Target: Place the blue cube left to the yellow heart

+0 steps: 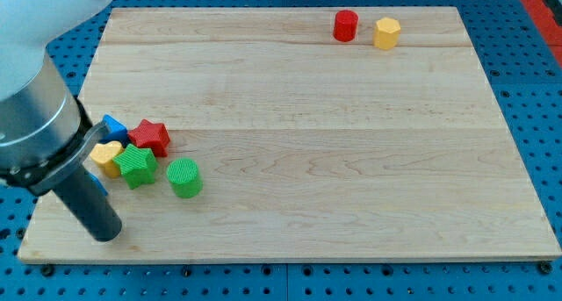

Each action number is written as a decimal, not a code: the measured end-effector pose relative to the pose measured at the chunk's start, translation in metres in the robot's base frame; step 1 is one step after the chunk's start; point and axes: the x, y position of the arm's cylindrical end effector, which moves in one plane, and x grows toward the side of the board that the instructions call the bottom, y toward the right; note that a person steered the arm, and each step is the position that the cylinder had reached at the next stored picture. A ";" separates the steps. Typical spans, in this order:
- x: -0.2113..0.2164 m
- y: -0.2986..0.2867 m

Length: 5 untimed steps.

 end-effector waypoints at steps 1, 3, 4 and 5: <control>-0.050 -0.015; -0.023 -0.020; -0.014 -0.097; -0.024 -0.102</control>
